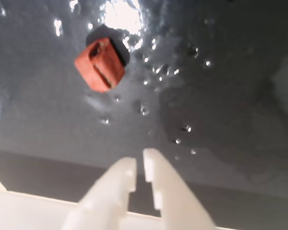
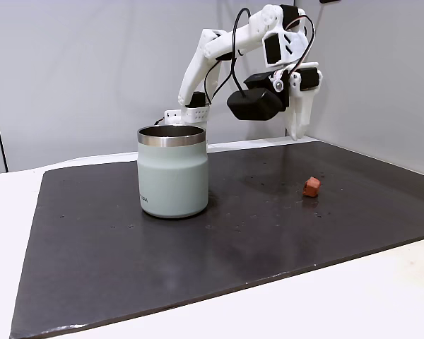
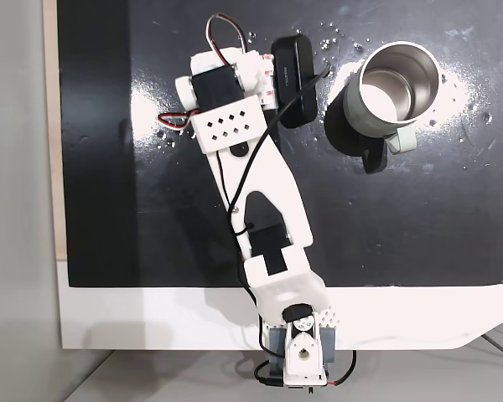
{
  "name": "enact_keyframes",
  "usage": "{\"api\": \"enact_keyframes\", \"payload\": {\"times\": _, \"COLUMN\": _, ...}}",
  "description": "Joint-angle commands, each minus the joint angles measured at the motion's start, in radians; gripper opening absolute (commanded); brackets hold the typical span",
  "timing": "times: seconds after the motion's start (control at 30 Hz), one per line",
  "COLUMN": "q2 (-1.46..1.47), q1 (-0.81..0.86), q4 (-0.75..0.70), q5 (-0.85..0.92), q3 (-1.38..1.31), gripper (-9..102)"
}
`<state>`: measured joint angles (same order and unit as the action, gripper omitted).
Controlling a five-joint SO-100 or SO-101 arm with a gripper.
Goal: Grasp a cube and put it in the cup.
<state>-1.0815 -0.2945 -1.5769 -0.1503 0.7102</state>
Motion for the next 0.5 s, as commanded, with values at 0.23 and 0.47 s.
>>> {"api": "enact_keyframes", "payload": {"times": 0.23, "q2": 0.100, "q1": 0.008, "q4": -0.015, "q5": 0.006, "q3": -0.219, "gripper": 1}}
{"api": "enact_keyframes", "payload": {"times": 0.47, "q2": 0.133, "q1": -0.005, "q4": -0.020, "q5": 0.014, "q3": -0.242, "gripper": 1}}
